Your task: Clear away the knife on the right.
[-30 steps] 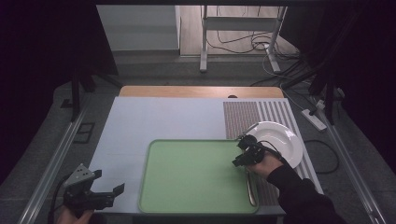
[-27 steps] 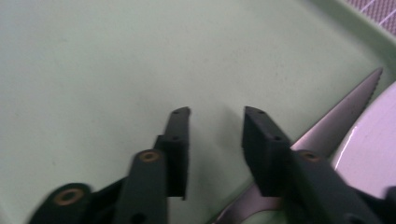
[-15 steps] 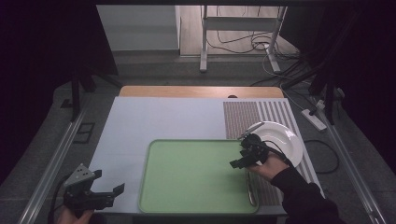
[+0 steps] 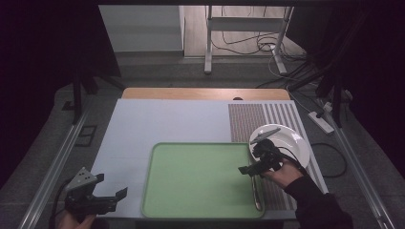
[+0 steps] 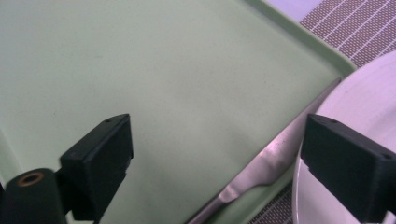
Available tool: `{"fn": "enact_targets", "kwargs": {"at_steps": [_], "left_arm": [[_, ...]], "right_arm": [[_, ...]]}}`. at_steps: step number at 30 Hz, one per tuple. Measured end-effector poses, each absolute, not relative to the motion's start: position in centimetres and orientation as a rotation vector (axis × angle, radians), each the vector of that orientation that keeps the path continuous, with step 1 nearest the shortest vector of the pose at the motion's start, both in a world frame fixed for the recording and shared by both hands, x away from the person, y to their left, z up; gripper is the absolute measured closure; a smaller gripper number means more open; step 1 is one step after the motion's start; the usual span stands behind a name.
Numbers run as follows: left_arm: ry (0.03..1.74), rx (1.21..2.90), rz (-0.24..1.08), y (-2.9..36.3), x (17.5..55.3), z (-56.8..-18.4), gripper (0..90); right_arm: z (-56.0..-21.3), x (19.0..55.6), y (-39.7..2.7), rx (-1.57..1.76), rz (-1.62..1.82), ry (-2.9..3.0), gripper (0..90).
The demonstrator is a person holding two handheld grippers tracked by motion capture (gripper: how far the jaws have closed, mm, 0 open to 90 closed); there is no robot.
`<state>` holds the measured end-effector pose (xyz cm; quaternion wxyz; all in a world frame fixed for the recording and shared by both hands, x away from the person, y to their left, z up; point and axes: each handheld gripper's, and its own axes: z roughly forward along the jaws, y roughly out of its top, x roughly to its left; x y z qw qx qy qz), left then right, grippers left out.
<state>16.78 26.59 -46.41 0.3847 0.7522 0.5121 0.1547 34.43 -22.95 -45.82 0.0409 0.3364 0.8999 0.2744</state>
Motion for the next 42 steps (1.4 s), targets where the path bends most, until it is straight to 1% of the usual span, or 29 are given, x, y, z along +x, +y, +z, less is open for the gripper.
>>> {"fn": "enact_targets", "kwargs": {"at_steps": [2,4,6,10,27,42], "left_arm": [[1.305,1.917,0.395,26.6,16.8,-46.4,1.9],[1.305,1.917,0.395,26.6,16.8,-46.4,1.9],[1.304,1.917,0.395,26.6,16.8,-46.4,1.9],[1.306,1.918,0.393,26.6,16.8,-46.4,1.9],[1.308,1.915,0.391,26.6,16.8,-46.4,1.9],[1.309,1.913,0.389,26.7,16.8,-46.4,1.9]], "right_arm": [[-45.9,34.3,-23.2,1.030,0.845,2.749,7.6],[-45.9,34.2,-23.4,1.033,0.846,2.741,3.2],[-46.0,34.1,-23.7,1.032,0.847,2.732,3.1],[-46.0,33.9,-24.2,1.042,0.855,2.711,0.0],[-46.0,33.0,-25.9,1.060,0.867,2.646,0.0],[-45.5,31.3,-27.8,1.117,0.906,2.572,0.0]]}}
